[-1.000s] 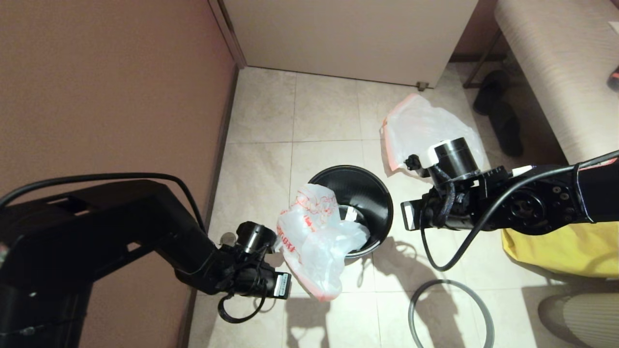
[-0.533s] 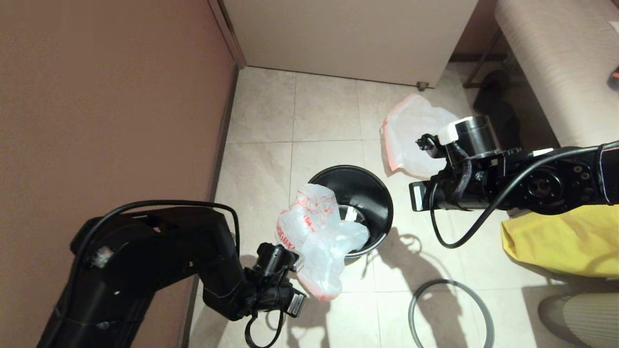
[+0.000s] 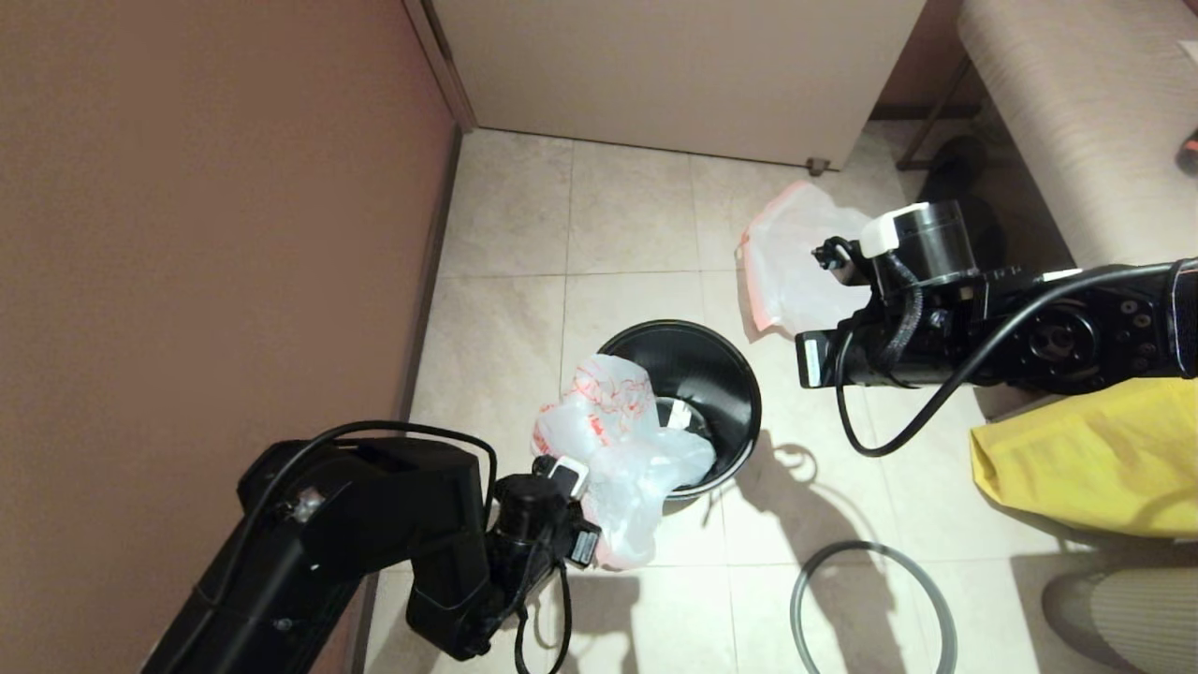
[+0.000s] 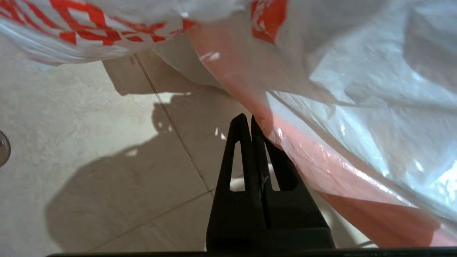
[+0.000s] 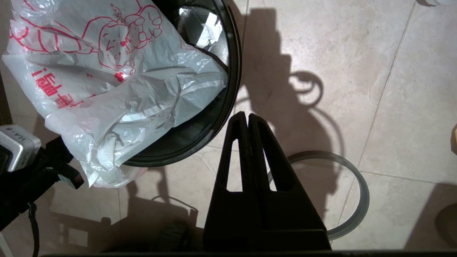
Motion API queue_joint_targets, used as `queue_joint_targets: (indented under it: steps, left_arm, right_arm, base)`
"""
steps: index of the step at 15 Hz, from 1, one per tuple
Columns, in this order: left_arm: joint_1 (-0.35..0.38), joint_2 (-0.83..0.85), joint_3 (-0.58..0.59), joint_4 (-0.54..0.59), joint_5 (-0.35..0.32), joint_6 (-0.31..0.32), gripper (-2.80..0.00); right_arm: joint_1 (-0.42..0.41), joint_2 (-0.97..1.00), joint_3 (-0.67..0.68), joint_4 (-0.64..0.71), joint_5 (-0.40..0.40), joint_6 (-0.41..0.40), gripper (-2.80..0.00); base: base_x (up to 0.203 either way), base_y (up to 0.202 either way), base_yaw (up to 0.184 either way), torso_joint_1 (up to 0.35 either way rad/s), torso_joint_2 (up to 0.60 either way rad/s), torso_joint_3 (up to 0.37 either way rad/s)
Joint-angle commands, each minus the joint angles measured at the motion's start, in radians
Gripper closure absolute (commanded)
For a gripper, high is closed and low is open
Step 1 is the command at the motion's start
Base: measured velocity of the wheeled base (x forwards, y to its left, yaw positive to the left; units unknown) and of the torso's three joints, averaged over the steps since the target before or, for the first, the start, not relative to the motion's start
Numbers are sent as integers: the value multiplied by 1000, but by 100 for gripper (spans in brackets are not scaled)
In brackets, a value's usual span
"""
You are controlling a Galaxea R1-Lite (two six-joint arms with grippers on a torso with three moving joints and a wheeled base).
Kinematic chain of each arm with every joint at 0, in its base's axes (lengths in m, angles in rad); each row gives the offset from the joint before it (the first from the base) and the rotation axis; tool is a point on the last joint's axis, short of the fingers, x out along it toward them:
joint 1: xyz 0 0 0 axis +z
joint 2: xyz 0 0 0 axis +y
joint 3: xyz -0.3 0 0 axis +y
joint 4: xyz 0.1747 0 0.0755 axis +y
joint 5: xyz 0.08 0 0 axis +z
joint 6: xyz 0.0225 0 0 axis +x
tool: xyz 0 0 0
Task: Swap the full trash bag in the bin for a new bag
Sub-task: Put the new garbage bag on the trash can
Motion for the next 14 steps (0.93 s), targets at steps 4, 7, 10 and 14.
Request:
queue_joint_targets:
  steps: [4, 7, 10, 14]
  left_arm:
    - [-140, -32, 181, -280, 97, -62, 0]
    - [-200, -142, 272, -280, 110, -88, 0]
    - [-221, -175, 268, -280, 114, -144, 0]
    - [-215, -226, 229, -246, 113, -141, 0]
  right_arm:
    - [52, -4, 8, 0, -6, 20, 0]
    - [96, 5, 11, 1, -9, 57, 0]
    - [93, -9, 9, 0, -9, 57, 0]
    - [85, -44, 11, 15, -5, 55, 0]
  base:
    - [0, 0, 0, 0, 0, 0]
    - [0, 0, 0, 0, 0, 0]
    - [0, 0, 0, 0, 0, 0]
    - [0, 0, 0, 0, 0, 0]
